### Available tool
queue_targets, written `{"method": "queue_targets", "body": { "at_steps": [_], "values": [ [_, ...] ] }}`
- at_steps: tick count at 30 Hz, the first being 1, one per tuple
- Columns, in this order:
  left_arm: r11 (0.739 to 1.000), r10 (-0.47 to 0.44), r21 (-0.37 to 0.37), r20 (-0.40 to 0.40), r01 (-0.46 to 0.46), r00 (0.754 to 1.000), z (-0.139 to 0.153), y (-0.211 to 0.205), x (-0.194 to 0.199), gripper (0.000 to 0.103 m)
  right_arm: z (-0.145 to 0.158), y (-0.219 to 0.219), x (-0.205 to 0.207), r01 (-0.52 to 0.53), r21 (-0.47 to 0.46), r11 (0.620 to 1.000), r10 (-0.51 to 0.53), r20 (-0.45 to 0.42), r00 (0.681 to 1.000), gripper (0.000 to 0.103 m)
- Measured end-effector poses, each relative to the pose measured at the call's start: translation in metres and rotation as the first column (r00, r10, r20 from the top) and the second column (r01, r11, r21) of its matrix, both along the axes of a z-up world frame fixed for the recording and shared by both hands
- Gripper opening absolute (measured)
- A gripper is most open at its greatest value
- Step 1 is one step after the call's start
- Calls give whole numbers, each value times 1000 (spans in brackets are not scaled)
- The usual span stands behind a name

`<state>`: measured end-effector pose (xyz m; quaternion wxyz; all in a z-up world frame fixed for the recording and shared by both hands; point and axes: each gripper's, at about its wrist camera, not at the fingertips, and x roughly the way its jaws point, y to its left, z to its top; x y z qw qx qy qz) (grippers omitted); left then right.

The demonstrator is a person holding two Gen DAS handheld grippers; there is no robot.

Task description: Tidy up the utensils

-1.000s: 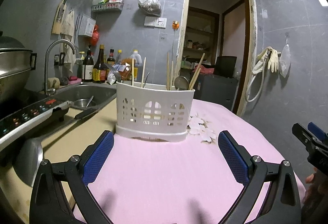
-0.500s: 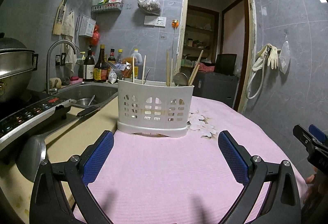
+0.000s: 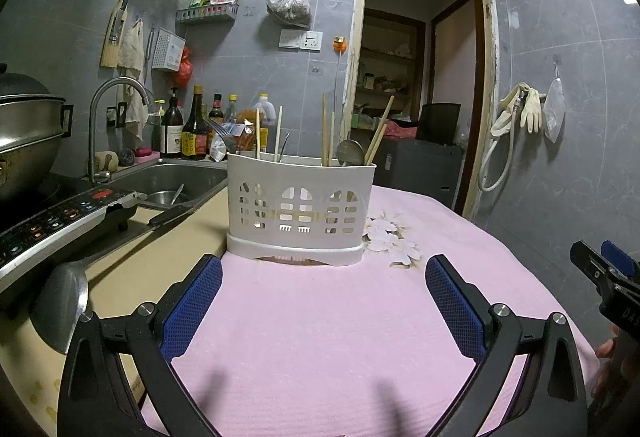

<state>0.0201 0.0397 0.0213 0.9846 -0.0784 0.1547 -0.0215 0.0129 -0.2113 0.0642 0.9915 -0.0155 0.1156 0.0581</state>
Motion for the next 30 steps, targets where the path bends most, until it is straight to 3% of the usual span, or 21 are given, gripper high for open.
{"method": "queue_targets", "body": {
  "at_steps": [30],
  "values": [
    [1000, -5, -3, 0, 5, 1000, 0, -1, 0, 100, 1, 1, 0, 0, 0, 1000, 0, 0, 1000, 103]
  ]
}}
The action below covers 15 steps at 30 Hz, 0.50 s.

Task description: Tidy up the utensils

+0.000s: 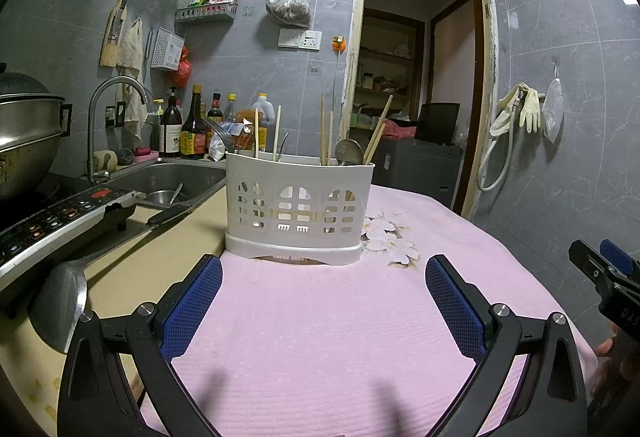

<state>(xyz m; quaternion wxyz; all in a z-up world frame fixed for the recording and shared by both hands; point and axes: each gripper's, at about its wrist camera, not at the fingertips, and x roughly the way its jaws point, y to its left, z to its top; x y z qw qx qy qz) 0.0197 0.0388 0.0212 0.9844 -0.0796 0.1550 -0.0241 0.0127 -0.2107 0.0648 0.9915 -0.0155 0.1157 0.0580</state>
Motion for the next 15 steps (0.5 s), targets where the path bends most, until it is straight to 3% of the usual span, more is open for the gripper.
{"method": "queue_targets", "body": {
  "at_steps": [15],
  "values": [
    [1000, -1, 3, 1, 1, 1000, 1, -1, 0, 100, 0, 0, 0, 0, 0, 1000, 0, -1, 1000, 103]
  ]
}}
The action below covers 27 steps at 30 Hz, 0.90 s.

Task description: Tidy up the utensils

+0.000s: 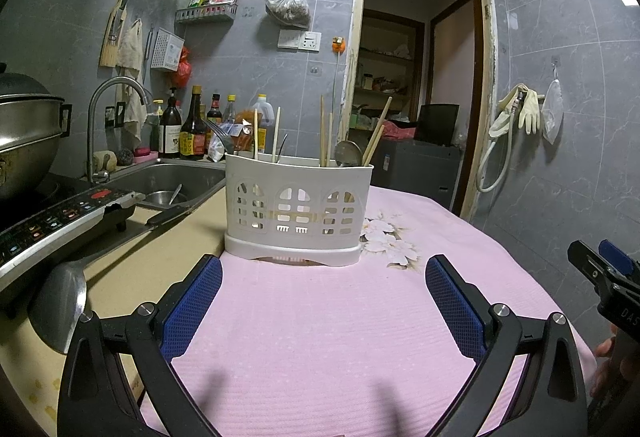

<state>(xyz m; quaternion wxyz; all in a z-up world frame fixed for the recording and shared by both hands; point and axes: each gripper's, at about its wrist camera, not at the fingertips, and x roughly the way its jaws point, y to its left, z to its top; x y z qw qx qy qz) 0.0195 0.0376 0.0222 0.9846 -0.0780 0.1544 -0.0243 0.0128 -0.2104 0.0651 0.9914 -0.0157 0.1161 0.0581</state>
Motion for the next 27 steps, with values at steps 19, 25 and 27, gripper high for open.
{"method": "queue_targets", "body": {
  "at_steps": [19, 25, 27],
  "values": [
    [1000, -1, 1, 2, 1, 1000, 1, -2, -1, 100, 0, 0, 0, 0, -1, 1000, 0, 0, 1000, 103],
    [1000, -1, 0, 1, 1, 1000, 0, -2, -1, 100, 0, 0, 0, 1, -1, 1000, -1, 0, 1000, 103],
    [1000, -2, 0, 2, 2, 1000, 0, -2, 0, 100, 0, 0, 0, 1, -1, 1000, -1, -1, 1000, 103]
  ]
}}
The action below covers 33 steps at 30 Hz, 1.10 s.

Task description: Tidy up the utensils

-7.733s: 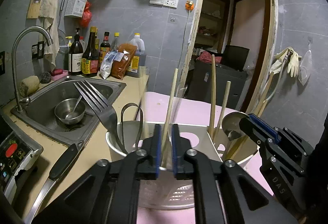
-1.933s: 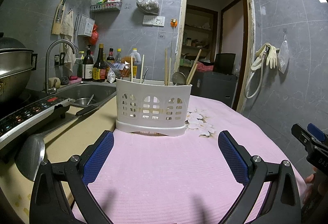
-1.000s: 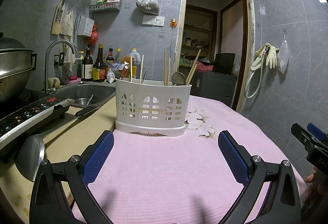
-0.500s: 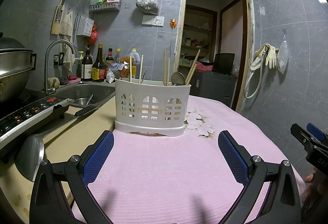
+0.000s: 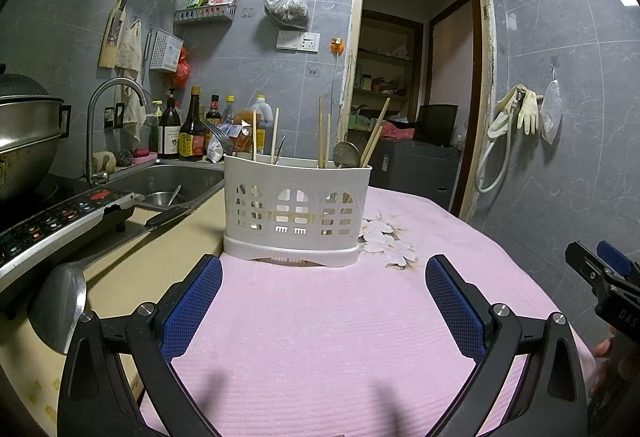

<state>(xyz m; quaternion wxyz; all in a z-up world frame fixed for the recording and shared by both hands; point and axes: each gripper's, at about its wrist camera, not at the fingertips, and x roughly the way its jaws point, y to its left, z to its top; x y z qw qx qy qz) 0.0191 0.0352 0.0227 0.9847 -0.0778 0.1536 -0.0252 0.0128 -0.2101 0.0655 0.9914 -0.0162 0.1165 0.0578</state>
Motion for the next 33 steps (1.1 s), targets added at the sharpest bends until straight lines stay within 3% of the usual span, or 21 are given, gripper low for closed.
{"method": "queue_targets", "body": {
  "at_steps": [33],
  "values": [
    [1000, 3, -8, -31, -3, 1000, 0, -2, 2, 100, 1, 0, 0, 1, -1, 1000, -1, -2, 1000, 103]
  ]
}}
